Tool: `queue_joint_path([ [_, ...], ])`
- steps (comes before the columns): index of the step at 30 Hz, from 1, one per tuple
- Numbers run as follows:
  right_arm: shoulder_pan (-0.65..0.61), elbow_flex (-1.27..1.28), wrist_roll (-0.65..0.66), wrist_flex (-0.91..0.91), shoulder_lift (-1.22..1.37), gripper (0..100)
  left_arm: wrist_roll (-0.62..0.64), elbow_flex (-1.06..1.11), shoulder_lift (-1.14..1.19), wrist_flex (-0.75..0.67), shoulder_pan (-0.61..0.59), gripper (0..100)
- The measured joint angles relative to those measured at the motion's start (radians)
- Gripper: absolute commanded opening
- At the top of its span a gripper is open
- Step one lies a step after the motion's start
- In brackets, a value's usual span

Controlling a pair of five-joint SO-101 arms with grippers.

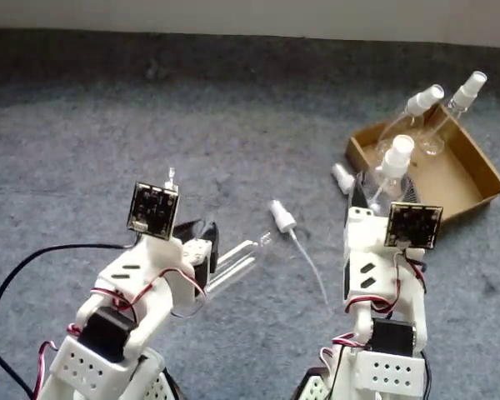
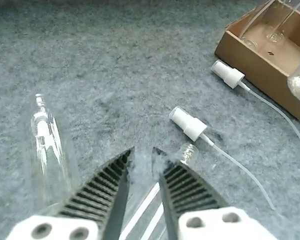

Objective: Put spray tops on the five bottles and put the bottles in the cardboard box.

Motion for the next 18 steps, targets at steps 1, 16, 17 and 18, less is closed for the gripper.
queue_joint_path([
  [1, 0.017, -0.017, 0.000, 0.000, 0.000, 10.1, 0.000, 0.032, -0.046, 0.000, 0.000, 1],
  [16, 0.221, -0.443, 0.000, -0.106, 0.631, 10.1, -0.040, 0.233, -0.354, 0.000, -0.049, 1],
  [17, 0.230, -0.454, 0.000, -0.147, 0.675, 10.1, -0.041, 0.247, -0.353, 0.000, -0.074, 1],
  [18, 0.239, -0.462, 0.000, -0.186, 0.718, 10.1, -0.041, 0.264, -0.353, 0.000, -0.095, 1],
])
